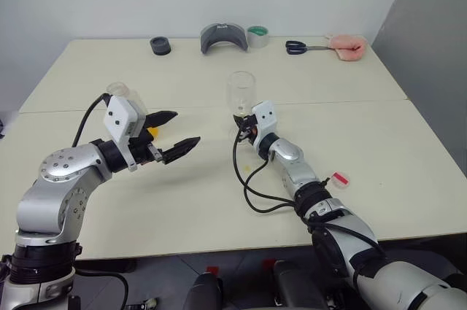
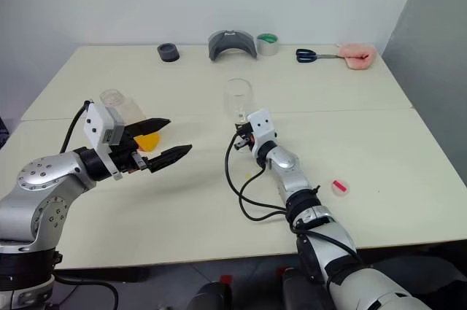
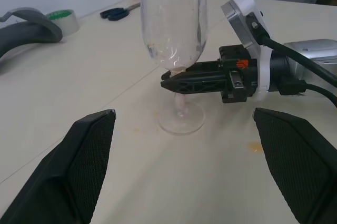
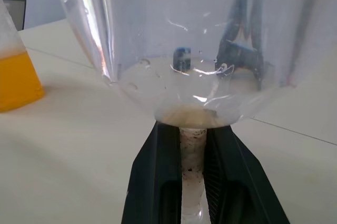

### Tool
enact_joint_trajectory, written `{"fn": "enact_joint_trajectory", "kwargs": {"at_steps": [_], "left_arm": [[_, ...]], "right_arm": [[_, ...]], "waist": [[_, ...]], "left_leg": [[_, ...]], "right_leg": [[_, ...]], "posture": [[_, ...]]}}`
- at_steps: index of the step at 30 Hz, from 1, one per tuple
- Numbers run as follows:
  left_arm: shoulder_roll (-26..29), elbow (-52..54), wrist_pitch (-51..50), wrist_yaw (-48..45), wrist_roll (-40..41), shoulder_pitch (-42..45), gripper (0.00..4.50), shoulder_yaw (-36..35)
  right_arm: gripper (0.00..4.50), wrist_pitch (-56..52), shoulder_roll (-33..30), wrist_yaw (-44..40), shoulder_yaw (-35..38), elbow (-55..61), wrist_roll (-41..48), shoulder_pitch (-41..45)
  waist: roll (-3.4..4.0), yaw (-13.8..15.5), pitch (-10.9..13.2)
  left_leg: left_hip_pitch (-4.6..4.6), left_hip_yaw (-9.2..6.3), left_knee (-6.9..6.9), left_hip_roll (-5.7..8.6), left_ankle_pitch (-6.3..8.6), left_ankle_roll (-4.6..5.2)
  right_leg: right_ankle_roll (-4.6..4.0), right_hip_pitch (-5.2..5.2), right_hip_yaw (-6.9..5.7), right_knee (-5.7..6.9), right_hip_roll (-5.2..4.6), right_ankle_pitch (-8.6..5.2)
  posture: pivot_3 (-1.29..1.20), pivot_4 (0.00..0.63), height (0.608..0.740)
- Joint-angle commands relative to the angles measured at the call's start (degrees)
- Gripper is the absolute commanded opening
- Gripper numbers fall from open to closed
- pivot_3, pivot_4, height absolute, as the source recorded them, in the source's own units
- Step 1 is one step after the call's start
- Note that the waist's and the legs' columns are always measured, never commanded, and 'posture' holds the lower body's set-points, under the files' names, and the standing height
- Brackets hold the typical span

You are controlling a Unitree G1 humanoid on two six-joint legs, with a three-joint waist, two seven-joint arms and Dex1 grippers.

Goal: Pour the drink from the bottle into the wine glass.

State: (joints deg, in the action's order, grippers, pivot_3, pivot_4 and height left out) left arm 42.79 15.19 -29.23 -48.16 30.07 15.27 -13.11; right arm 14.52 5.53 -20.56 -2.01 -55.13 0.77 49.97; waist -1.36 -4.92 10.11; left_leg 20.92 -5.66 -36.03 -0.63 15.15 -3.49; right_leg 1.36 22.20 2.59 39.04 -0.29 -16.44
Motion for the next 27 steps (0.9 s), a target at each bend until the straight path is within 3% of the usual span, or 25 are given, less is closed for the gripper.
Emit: {"fn": "enact_joint_trajectory", "kwargs": {"at_steps": [1,8,12,16,24,27], "left_arm": [[0.2,0.6,1.4,-0.1,-0.3,0.5,4.5,-0.3],[0.3,0.5,1.4,-0.3,-0.2,0.6,4.5,0.1],[0.6,0.0,1.4,-0.7,-0.1,1.0,4.5,0.2],[0.7,-0.3,1.3,-0.9,-0.2,1.3,4.5,0.5],[0.6,-0.5,1.4,-1.2,-0.4,1.6,4.5,1.0],[0.6,-0.6,1.5,-1.1,-0.3,1.6,4.5,1.1]], "right_arm": [[0.61,3.5,-1.5,3.9,-3.1,1.7,-5.0,-0.4],[0.61,3.5,-1.9,6.1,-3.7,3.0,-5.7,-2.3],[0.61,-0.3,-1.7,2.3,-2.2,3.0,-2.4,-2.2],[1.55,-4.4,-1.3,0.3,-0.7,3.4,0.1,-1.7],[4.29,-5.5,-1.1,-0.4,-1.1,4.9,0.4,-2.0],[4.4,-4.7,-1.1,0.0,-0.9,5.5,0.5,-2.5]], "waist": [[0.03,0.1,0.0],[0.05,0.2,0.1],[0.04,0.2,0.1],[0.06,0.2,0.2],[0.1,0.2,0.3],[0.1,0.2,0.3]], "left_leg": [[0.01,0.01,0.0,0.01,0.0,0.0],[0.05,0.01,0.01,0.01,0.01,-0.01],[0.04,-0.01,0.0,0.01,0.0,-0.02],[0.05,-0.01,0.0,0.01,0.0,-0.02],[0.11,0.01,0.02,0.0,0.01,-0.03],[0.11,0.01,0.02,0.0,0.02,-0.04]], "right_leg": [[0.0,0.02,0.0,0.0,0.0,0.0],[0.0,0.02,0.01,-0.02,-0.01,0.0],[0.0,0.01,-0.01,-0.02,-0.01,0.0],[0.0,0.02,-0.01,-0.02,-0.01,0.0],[-0.01,0.08,0.0,-0.03,-0.01,0.0],[-0.01,0.08,0.0,-0.04,-0.01,0.0]], "posture": [[0.0,0.15,0.74],[0.0,0.15,0.74],[0.0,0.15,0.74],[0.0,0.15,0.74],[0.0,0.15,0.74],[0.0,0.15,0.74]]}}
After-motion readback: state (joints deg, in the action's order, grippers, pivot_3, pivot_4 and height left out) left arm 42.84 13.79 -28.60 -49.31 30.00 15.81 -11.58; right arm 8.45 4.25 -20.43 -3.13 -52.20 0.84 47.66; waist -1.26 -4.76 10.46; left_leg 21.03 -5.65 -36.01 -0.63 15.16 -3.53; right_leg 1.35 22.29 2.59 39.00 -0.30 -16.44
